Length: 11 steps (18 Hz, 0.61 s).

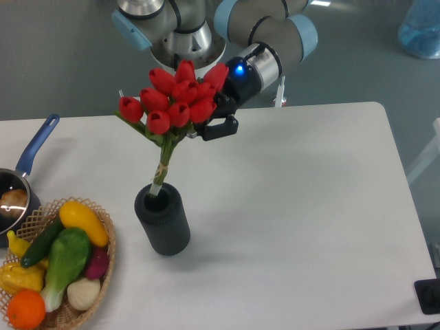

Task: Pick up the flowers from the vase
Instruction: 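Lift the tulip bunch straight up out of the black vase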

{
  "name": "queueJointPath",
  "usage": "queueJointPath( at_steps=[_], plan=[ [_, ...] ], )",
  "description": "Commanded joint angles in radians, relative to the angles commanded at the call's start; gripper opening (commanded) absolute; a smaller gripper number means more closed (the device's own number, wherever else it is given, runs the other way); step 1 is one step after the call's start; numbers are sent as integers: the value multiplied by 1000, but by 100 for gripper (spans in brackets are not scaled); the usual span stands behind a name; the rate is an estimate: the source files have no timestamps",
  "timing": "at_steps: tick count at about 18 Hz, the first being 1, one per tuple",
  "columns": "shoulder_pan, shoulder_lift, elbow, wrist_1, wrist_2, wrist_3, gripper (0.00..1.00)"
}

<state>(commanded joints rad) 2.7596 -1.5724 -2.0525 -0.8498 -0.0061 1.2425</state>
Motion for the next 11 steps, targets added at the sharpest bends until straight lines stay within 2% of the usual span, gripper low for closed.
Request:
queueJointPath(
  at_steps=[2, 4, 6, 8, 11],
  plan=[
    [18, 8, 8, -2, 0, -11, 32],
    [32, 8, 47, -2, 3, -73, 32],
    [49, 11, 60, 0, 6, -127, 32],
    [54, 17, 64, 0, 6, -130, 32],
    [107, 15, 72, -2, 8, -130, 32]
  ],
)
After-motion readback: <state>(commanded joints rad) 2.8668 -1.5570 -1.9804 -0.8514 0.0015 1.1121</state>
